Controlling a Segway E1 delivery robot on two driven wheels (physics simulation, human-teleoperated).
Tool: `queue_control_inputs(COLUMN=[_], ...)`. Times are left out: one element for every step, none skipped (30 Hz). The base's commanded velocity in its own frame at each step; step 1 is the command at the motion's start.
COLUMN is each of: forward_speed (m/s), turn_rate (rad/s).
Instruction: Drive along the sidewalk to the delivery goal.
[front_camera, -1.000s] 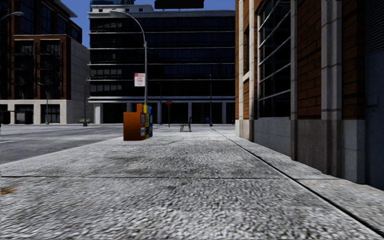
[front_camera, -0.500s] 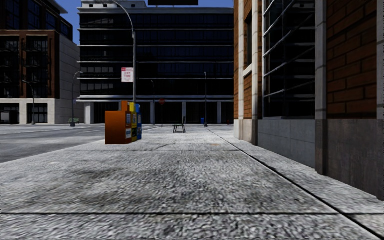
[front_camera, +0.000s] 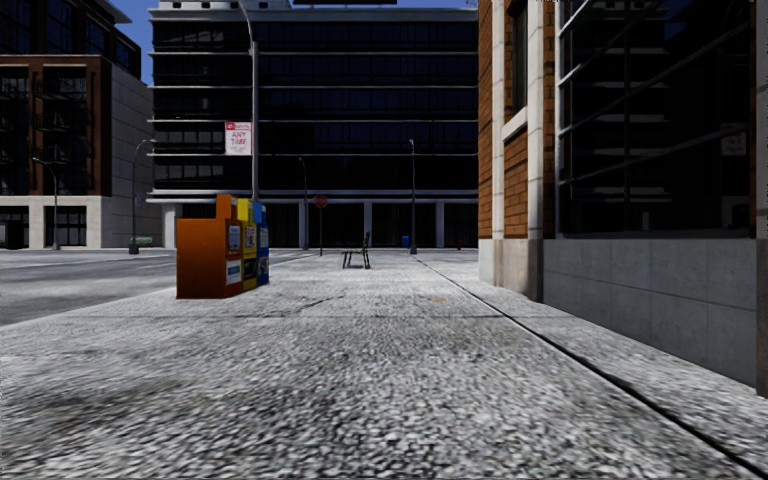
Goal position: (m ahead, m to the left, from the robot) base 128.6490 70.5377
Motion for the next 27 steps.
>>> queue_control_inputs(forward_speed=[2.00,2.00,2.00,2.00,2.00,2.00,2.00,2.00,2.00,2.00,2.00,2.00,2.00,2.00,2.00,2.00,2.00,2.00,2.00,2.00,2.00,2.00,2.00,2.00,2.00,2.00,2.00], turn_rate=[0.00,0.00,0.00,0.00,0.00,0.00,0.00,0.00,0.00,0.00,0.00,0.00,0.00,0.00,0.00,0.00,0.00,0.00,0.00,0.00,0.00,0.00,0.00,0.00,0.00,0.00,0.00])
